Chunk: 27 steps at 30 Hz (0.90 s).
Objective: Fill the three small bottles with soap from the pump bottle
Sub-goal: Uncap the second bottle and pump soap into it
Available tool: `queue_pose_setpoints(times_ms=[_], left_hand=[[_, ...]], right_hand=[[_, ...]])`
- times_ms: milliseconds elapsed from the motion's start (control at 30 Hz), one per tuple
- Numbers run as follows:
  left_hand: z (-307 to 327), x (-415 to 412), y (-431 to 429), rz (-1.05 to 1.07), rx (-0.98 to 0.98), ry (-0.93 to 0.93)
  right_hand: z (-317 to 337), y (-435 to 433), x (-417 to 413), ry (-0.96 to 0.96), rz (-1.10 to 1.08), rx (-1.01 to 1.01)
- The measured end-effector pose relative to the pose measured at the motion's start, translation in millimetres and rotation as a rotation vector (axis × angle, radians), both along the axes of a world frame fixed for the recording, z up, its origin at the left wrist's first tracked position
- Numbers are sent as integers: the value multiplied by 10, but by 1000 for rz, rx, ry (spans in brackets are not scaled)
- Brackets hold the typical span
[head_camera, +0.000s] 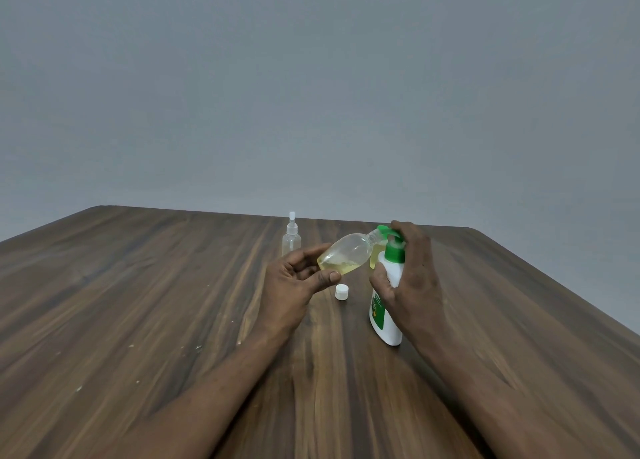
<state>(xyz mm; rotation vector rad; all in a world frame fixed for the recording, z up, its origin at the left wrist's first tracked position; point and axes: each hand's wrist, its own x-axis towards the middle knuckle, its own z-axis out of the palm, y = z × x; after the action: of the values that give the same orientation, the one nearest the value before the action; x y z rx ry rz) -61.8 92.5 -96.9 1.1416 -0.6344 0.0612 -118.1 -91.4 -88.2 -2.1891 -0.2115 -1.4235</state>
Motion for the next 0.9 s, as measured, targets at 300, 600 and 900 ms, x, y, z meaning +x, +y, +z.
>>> queue_pose_setpoints(times_ms=[300,600,900], left_hand=[[6,-13,-1,9,8,-16],[9,-6,1,6,7,-17],[0,-17,2,1,12,-13]], right_hand=[[4,-10,-3,24,-9,12],[-7,1,-9,16,4,17],[8,-3,-4,27,-1,18]])
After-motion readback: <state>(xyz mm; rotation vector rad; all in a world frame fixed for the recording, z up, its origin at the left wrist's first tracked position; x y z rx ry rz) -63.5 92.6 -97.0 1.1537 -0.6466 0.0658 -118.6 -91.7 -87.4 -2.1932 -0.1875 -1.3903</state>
